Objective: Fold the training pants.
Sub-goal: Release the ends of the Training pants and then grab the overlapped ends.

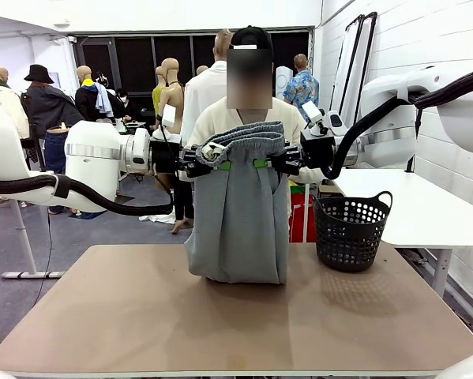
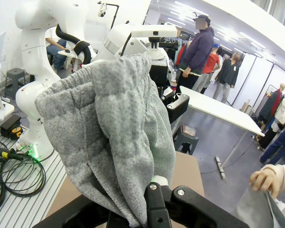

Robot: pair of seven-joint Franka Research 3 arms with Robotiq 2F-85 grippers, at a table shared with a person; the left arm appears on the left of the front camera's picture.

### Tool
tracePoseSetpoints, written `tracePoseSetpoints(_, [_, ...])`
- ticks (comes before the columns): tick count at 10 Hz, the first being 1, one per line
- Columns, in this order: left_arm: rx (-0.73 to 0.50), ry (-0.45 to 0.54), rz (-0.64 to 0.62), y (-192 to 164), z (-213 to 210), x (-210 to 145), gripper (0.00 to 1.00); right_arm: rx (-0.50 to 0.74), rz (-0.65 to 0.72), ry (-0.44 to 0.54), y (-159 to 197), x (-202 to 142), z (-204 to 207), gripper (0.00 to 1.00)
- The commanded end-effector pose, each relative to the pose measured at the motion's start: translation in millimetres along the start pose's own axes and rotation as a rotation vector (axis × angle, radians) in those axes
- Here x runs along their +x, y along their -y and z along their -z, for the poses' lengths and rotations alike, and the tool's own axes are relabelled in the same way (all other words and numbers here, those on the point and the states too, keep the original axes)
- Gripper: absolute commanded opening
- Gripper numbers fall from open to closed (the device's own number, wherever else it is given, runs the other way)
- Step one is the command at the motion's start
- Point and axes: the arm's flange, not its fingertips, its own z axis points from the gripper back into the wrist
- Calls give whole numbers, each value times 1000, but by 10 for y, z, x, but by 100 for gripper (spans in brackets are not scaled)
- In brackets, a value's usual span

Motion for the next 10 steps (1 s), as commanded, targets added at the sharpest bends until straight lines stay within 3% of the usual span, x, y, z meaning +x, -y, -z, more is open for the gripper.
tracePoseSetpoints(1, [11,4,3,27,0,37,0,1,-2,6,-3,20,15,0])
tracePoseSetpoints(10, [11,4,3,27,0,37,0,1,-2,6,-3,20,15,0])
